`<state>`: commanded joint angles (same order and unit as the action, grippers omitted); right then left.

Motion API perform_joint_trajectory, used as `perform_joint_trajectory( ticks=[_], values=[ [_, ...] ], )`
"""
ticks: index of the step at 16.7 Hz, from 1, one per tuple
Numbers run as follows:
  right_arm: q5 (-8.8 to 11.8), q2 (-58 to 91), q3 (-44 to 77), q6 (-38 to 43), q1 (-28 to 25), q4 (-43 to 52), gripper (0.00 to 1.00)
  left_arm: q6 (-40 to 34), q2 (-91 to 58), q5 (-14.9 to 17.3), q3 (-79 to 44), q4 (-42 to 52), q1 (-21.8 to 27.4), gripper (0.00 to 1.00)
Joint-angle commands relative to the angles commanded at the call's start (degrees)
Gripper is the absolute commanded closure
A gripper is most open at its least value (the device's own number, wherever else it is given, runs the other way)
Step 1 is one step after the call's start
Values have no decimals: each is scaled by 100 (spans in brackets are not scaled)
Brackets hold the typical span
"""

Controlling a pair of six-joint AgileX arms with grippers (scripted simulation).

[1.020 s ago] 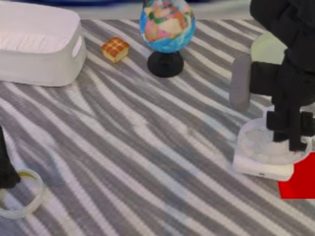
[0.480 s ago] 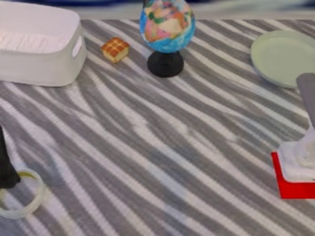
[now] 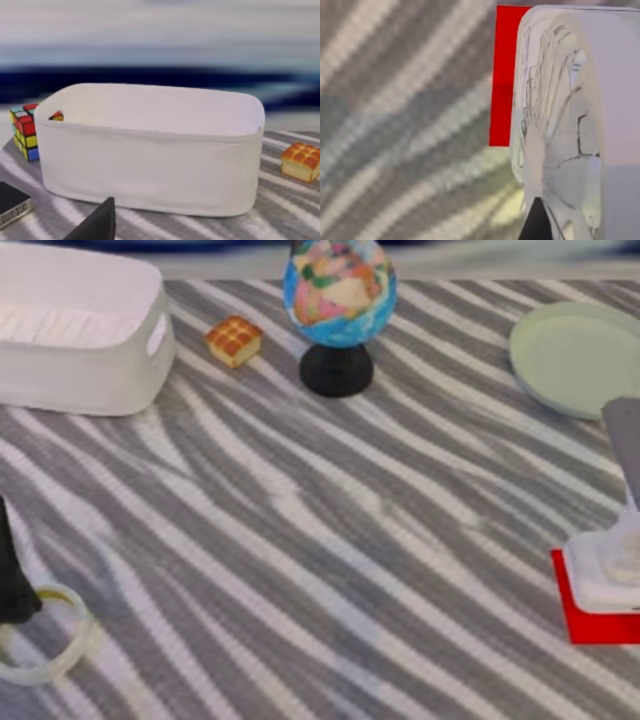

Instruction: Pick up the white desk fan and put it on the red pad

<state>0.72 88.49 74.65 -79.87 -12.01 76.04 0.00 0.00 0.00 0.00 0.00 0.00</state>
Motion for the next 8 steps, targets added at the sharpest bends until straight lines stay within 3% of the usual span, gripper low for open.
perform_joint_trajectory(
  ticks=[8],
  values=[
    [-4, 57, -515, -17, 19, -568, 100, 0, 0, 0, 0, 0, 0, 0]
  ],
)
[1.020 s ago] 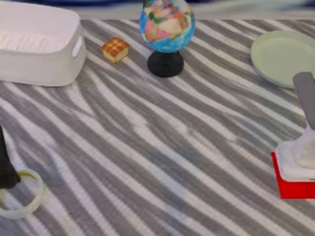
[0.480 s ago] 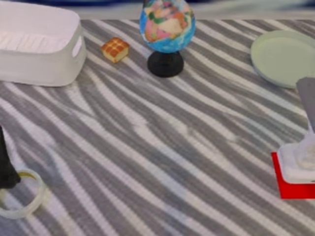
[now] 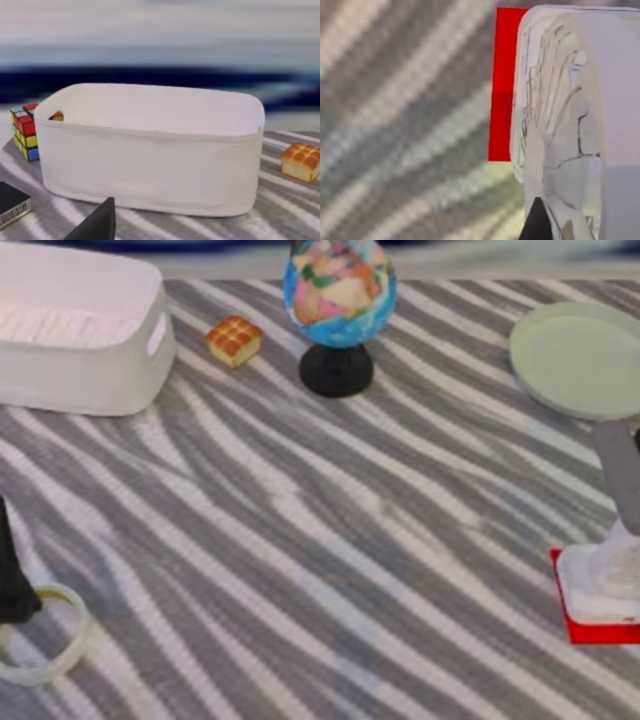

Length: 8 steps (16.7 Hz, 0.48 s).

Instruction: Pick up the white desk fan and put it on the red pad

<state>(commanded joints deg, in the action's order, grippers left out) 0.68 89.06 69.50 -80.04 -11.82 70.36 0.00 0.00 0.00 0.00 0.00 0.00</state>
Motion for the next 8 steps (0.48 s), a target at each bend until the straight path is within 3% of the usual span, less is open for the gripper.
perform_joint_trajectory(
  ticks=[8],
  values=[
    [0, 0, 0, 0, 0, 0, 40, 0, 0, 0, 0, 0, 0, 0]
  ],
)
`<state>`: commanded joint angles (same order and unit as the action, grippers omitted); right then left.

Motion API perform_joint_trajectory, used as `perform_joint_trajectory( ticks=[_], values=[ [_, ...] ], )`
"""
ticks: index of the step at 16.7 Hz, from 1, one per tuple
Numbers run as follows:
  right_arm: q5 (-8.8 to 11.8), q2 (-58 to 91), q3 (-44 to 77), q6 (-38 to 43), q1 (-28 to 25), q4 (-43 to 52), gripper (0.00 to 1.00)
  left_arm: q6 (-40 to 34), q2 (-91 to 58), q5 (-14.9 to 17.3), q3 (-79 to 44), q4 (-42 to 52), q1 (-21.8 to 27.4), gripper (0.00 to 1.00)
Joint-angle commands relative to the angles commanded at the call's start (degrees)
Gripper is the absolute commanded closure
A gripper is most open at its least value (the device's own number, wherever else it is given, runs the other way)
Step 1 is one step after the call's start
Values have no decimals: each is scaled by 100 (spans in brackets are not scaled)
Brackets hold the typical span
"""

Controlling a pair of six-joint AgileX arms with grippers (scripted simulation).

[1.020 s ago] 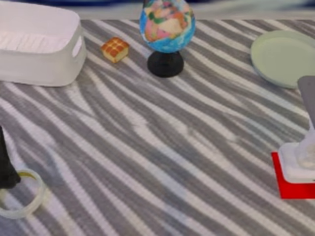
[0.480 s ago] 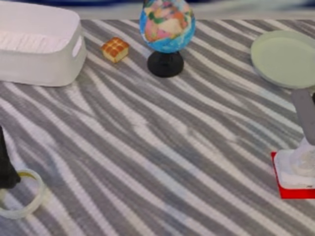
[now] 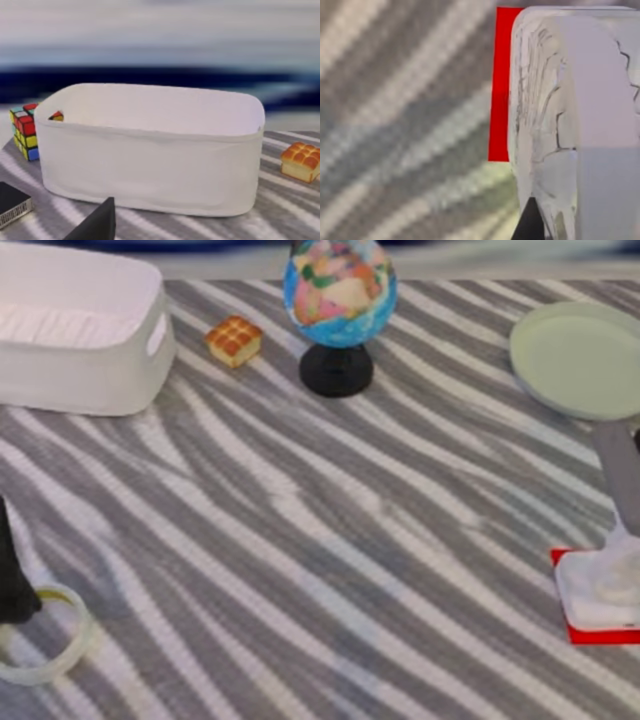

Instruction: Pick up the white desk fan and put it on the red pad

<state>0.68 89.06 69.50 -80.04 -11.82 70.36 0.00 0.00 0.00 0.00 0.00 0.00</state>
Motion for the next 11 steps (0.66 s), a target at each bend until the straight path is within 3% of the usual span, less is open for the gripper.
perform_joint_trajectory(
  ticks=[5, 11],
  values=[
    [0, 0, 0, 0, 0, 0, 2, 0, 0, 0, 0, 0, 0, 0],
    [0, 0, 0, 0, 0, 0, 0, 0, 0, 0, 0, 0, 0, 0]
  ],
)
